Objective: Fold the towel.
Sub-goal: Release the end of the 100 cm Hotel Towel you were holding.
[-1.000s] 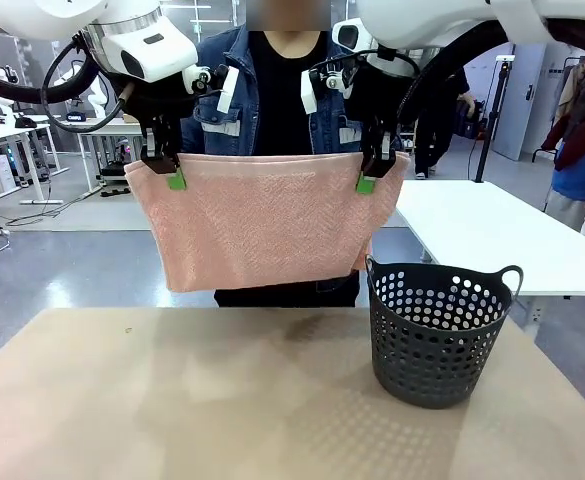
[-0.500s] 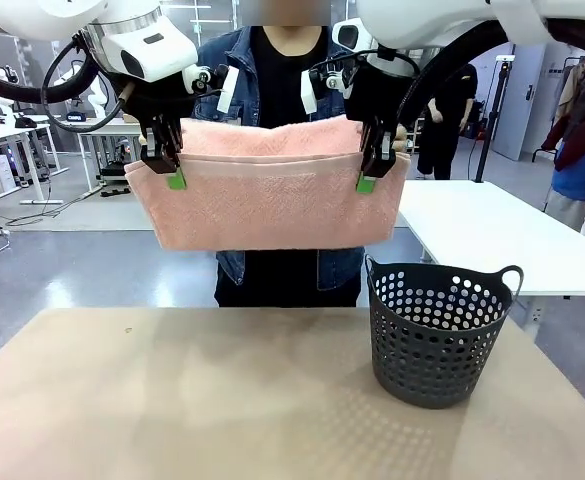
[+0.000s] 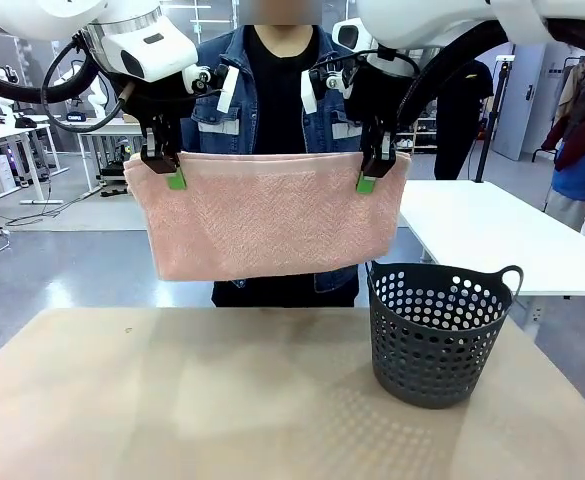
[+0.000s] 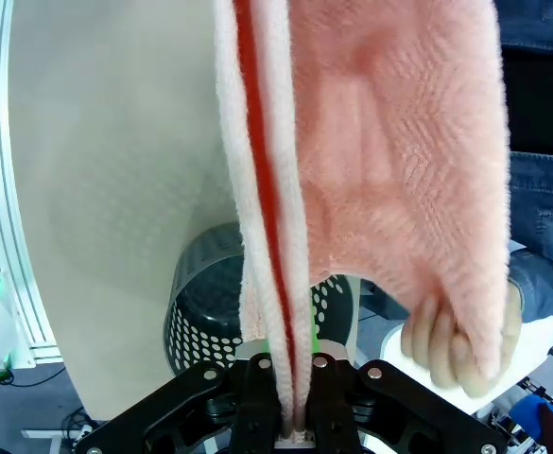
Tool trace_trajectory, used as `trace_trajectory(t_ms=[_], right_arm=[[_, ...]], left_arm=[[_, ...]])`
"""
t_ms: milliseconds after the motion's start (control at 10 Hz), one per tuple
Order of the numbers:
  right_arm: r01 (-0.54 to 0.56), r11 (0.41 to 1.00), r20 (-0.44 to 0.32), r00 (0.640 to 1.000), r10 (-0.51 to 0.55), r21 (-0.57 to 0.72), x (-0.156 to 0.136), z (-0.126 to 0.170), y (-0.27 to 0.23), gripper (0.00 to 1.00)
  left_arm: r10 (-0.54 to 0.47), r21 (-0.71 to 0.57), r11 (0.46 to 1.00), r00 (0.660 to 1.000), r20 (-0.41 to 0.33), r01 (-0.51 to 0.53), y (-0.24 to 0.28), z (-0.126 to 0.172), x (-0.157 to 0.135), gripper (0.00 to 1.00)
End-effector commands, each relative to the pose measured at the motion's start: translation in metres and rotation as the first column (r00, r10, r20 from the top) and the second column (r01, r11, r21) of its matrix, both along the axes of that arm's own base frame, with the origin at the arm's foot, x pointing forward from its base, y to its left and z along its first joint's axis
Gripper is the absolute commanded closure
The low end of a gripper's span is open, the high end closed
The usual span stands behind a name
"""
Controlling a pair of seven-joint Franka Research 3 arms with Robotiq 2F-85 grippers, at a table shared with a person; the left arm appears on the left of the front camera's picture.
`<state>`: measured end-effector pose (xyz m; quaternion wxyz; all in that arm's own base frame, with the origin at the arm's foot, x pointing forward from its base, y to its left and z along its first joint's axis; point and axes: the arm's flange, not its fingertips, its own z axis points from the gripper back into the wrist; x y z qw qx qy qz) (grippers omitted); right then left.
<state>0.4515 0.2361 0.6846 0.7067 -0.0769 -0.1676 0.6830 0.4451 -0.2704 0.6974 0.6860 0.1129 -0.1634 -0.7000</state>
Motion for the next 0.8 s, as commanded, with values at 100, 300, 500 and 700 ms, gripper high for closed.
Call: trace_trajectory(t_ms=[100, 300, 500, 700], right_arm=[[0.002, 1.000, 0.003, 1.000, -0.002, -0.002, 0.0005, 0.0010, -0.0017, 1.00], [0.002, 1.000, 0.003, 1.000, -0.002, -0.002, 0.0005, 0.0010, -0.0017, 1.00], [0.002, 1.000, 0.003, 1.000, -0.002, -0.002, 0.0005, 0.0010, -0.0017, 1.00], [0.002, 1.000, 0.003, 1.000, -0.002, -0.002, 0.0005, 0.0010, -0.0017, 1.00]], left_arm=[[-0.003, 0.012, 1.000, 1.000, 0.010, 0.003, 0.0008, 0.0022, 0.0012, 1.00], [-0.003, 0.012, 1.000, 1.000, 0.010, 0.003, 0.0008, 0.0022, 0.0012, 1.00], [-0.003, 0.012, 1.000, 1.000, 0.010, 0.003, 0.0008, 0.0022, 0.0012, 1.00], [-0.003, 0.012, 1.000, 1.000, 0.010, 0.003, 0.0008, 0.0022, 0.0012, 1.00]])
